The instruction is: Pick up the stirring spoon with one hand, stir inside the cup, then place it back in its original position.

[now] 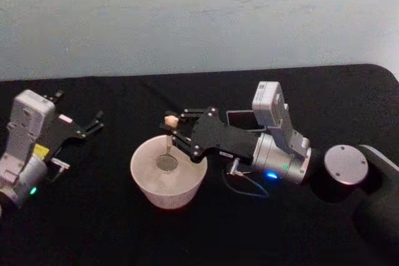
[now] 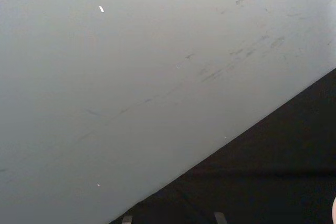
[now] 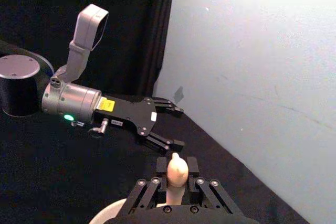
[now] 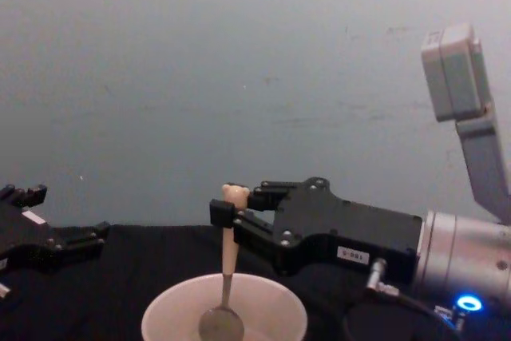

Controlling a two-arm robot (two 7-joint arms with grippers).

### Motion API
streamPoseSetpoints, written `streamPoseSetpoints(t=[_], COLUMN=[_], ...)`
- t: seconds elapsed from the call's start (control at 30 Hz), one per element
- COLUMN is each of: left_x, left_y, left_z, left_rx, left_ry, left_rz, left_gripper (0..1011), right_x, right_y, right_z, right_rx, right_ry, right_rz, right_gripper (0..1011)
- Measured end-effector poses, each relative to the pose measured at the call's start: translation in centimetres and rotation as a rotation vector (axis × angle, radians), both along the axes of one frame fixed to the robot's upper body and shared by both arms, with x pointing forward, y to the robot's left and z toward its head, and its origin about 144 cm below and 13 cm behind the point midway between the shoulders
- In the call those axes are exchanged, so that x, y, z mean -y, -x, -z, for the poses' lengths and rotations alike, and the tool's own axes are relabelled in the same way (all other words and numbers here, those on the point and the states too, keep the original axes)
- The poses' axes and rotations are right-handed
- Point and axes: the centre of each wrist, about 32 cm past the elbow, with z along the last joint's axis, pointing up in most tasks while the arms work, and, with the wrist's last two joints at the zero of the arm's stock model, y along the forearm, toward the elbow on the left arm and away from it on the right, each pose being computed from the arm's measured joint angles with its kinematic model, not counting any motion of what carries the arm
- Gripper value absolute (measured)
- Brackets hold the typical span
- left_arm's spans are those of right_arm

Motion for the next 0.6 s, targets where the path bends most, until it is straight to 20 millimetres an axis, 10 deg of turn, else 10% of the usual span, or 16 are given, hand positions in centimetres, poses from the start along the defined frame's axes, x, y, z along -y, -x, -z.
streamPoseSetpoints(t=[0.6], left_x=[0.0], left_y=[0.0], left_z=[0.0], left_rx=[0.000], left_ry=[0.000], left_rz=[0.000], left_gripper=[1001], right_x=[1.4], right_y=[0.5], right_z=[0.0], right_rx=[0.014], right_ry=[0.017], right_rz=[0.030], right_gripper=[214])
